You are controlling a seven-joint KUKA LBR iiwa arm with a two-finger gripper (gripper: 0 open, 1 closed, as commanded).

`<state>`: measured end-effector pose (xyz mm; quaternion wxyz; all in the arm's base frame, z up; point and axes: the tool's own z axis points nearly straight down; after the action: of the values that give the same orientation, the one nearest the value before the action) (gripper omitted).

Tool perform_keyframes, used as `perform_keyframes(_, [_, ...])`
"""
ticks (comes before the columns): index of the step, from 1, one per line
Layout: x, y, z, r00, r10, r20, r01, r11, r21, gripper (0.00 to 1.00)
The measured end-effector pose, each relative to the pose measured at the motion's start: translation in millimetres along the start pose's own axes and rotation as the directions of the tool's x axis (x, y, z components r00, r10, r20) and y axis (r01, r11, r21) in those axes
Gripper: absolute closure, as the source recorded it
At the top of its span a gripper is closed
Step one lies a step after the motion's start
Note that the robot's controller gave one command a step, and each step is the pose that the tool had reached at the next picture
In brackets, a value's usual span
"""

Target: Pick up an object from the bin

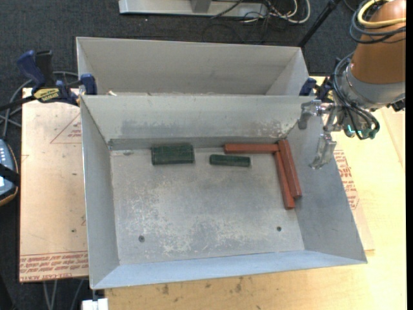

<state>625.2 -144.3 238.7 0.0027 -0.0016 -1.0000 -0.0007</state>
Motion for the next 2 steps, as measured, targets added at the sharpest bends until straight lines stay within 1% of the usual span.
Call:
perform_keyframes(1, [-5.0,2.7,169.0,0.792,-0.611,0.011,0.611,0.792,-0.007,0.0])
perform_keyframes(2, [12.5,6.1,137.7,0.437,-0.899,0.022,0.9,0.437,-0.005,0.0])
